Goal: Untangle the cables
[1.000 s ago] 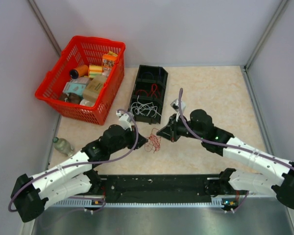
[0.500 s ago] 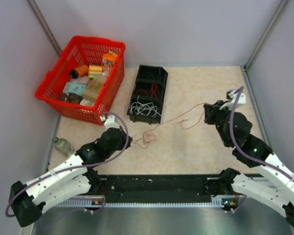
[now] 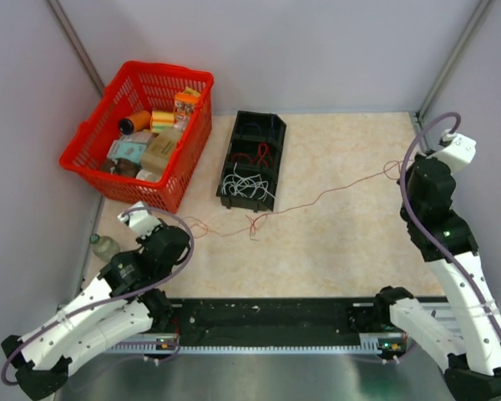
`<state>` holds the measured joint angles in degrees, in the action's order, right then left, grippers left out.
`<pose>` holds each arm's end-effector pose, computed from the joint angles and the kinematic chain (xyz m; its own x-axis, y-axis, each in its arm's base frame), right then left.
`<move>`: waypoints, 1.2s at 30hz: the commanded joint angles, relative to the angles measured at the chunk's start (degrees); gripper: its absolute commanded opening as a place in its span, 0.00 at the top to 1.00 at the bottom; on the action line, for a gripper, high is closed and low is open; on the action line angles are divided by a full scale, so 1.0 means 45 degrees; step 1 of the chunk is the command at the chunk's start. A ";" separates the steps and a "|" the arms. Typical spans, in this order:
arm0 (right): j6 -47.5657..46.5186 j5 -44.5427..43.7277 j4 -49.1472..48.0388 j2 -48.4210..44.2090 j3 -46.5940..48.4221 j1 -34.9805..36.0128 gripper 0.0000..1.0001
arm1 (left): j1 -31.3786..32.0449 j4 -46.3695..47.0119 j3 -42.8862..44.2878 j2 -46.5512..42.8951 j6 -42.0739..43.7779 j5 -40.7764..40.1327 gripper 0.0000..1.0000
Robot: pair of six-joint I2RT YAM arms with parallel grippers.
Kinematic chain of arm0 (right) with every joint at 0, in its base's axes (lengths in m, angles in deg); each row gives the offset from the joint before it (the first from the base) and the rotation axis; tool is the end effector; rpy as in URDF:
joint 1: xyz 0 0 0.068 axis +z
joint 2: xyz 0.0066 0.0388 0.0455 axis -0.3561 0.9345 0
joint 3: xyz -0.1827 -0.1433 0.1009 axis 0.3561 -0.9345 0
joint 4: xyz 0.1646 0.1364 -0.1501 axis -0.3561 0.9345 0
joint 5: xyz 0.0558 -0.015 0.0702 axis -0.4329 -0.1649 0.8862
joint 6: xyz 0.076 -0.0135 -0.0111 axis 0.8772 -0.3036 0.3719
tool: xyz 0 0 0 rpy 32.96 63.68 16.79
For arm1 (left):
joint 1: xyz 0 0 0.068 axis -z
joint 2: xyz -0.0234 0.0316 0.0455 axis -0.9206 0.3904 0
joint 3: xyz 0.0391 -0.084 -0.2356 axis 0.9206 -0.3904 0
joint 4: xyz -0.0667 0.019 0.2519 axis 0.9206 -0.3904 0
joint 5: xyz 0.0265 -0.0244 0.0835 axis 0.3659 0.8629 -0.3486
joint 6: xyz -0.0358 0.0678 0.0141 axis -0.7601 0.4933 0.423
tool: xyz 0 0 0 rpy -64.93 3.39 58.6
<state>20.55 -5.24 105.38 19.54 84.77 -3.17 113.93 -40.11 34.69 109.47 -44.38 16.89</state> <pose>0.1912 0.0144 0.3768 -0.0728 0.2224 -0.9722 0.4389 0.8825 0.1690 0.1334 -0.0722 0.2395 -0.3590 -0.5198 -0.7752 -0.3629 0.8429 -0.3972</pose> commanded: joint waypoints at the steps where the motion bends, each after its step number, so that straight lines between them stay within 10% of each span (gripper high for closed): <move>1: 0.0461 0.1357 0.0444 0.0162 0.1247 -0.2401 1.00 | -0.0035 -0.4072 0.0700 -0.0518 -0.3312 -0.2583 1.00; 18: 0.0539 0.3176 0.0172 0.1528 0.2908 -0.5295 1.00 | -0.0035 -0.8345 0.2556 -0.3912 -0.5746 -0.5457 1.00; 23: 0.0659 0.4587 0.0152 0.2270 0.3376 -0.5709 1.00 | -0.0016 -0.2896 0.1503 -0.6043 0.0693 -0.4910 1.00; 27: 0.0697 0.4740 0.0288 0.2855 0.3748 -0.6253 1.00 | -0.0035 -0.4647 0.2319 -0.6164 -0.0375 -0.5692 1.00; 36: 0.1596 0.7431 -0.0707 0.5023 0.4841 -0.7213 1.00 | -0.0016 -0.1356 0.2695 -0.6436 0.4149 -0.4545 1.00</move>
<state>25.75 18.96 106.30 38.07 101.23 -34.31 113.93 -56.35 46.62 81.45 -37.34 -6.54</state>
